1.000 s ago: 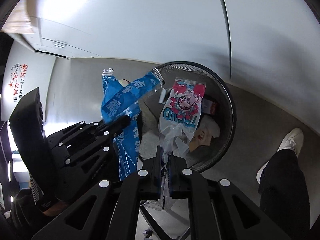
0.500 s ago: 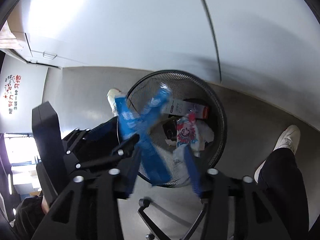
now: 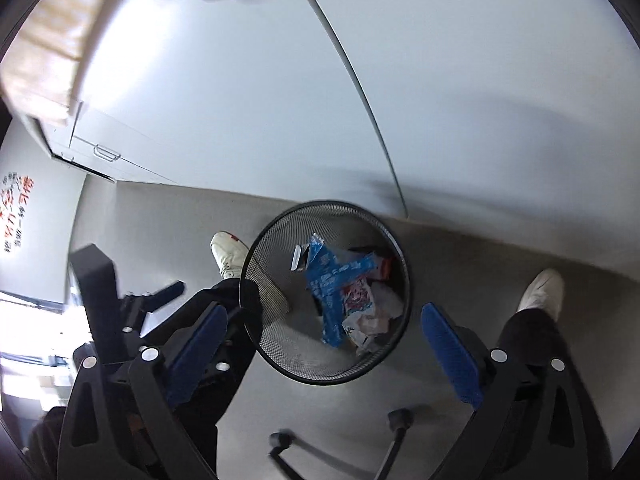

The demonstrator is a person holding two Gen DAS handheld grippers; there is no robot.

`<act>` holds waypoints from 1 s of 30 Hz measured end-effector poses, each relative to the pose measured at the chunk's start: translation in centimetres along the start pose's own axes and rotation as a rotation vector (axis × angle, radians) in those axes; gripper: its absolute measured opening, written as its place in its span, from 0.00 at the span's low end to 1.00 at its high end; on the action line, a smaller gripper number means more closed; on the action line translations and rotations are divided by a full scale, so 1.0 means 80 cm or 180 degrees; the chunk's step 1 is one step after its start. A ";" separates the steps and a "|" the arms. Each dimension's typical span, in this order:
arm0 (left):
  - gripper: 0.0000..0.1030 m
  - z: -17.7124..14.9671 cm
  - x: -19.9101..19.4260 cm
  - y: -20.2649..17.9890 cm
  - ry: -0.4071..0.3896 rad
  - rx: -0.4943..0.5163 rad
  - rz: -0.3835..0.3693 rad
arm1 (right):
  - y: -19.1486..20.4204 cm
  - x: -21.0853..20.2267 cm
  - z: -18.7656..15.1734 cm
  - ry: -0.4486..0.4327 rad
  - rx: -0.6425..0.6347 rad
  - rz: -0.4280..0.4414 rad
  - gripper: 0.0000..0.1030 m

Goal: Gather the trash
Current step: 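Raise both tools back toward the clear plastic trash on the counter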

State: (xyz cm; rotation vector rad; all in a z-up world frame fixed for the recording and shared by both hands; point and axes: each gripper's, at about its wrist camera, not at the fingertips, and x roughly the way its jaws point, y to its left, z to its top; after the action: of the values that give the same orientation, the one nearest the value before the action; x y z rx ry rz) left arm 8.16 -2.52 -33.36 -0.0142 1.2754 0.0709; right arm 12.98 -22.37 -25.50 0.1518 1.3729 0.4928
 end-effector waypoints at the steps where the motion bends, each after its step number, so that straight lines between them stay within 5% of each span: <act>1: 0.96 0.000 -0.014 -0.001 -0.0054 0.0001 0.0023 | 0.005 -0.008 -0.003 -0.0037 -0.0023 -0.0023 0.97; 16: 0.96 0.028 -0.342 0.019 -0.1244 -0.0067 0.0194 | 0.109 -0.275 -0.038 -0.0865 -0.0596 -0.0083 0.97; 24: 0.96 0.067 -0.456 -0.005 -0.1560 0.0212 0.0344 | 0.151 -0.405 -0.033 -0.1116 -0.0947 -0.0072 0.97; 30: 0.96 0.110 -0.502 -0.026 -0.1559 0.0313 0.0233 | 0.169 -0.471 0.006 -0.1228 -0.1187 -0.0243 0.97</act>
State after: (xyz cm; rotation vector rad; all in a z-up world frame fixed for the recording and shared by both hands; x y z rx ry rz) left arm 5.08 -5.97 7.52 0.1278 0.7884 0.0695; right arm 5.84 -26.13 13.70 -0.1069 0.8897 0.6114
